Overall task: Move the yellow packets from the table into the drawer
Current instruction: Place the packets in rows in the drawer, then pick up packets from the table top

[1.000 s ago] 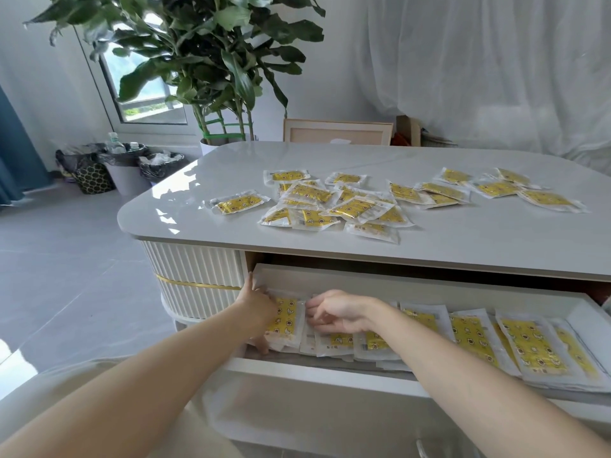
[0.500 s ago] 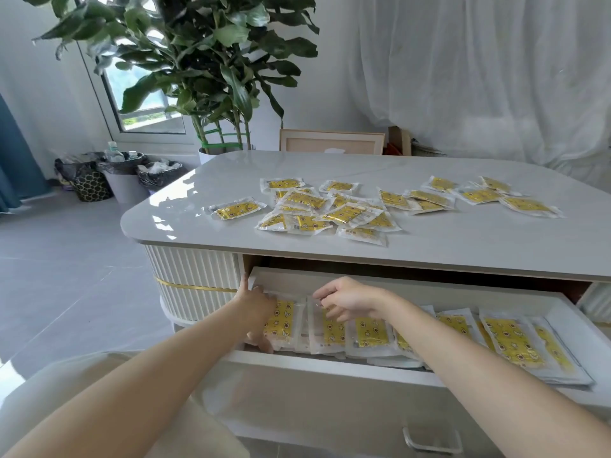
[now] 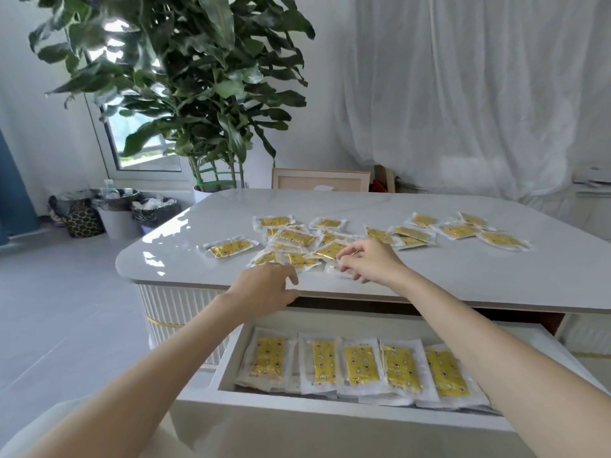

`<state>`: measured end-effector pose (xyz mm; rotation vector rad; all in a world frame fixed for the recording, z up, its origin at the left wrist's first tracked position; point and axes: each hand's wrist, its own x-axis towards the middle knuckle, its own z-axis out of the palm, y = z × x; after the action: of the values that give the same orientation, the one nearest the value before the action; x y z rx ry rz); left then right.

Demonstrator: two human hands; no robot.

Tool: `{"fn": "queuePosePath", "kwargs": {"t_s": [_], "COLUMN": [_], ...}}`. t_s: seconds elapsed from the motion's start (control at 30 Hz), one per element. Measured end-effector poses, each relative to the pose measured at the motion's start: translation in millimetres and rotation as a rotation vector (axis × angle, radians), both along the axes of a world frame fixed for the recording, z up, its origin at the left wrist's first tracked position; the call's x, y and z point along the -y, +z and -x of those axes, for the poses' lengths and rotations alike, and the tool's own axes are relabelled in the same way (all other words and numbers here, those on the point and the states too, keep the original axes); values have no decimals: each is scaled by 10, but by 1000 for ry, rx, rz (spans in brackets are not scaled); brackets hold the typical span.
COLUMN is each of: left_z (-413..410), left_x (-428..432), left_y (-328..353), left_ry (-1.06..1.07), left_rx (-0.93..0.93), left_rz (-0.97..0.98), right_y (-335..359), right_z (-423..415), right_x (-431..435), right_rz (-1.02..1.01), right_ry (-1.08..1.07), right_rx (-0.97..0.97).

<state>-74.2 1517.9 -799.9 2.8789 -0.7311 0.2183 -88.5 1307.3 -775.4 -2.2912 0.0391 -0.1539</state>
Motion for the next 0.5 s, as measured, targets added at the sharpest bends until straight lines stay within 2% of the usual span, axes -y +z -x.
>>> {"fn": "queuePosePath", "kwargs": {"t_s": [0.1,0.17,0.27,0.37,0.5], "left_z": [-190,-349,-559,-721,-871], "left_x": [52,60,0,-118,-179], "left_y": [41,6,-106,-193,-259], "left_ry": [-12,-5,53,61,-6], "left_rx": [106,151,188,132,14], "left_rz": [89,121,49,-43,-47], "right_y": [-89,-197,-381,-562,-588], "right_z": [-239,-383,-537,-658,-826], "right_x": [78,79,3,-56,49], "right_rz": [142,294,561,601,621], "right_ry": [-60,-15,101,86,64], "right_rx": [83,78,11,-118,-64]}}
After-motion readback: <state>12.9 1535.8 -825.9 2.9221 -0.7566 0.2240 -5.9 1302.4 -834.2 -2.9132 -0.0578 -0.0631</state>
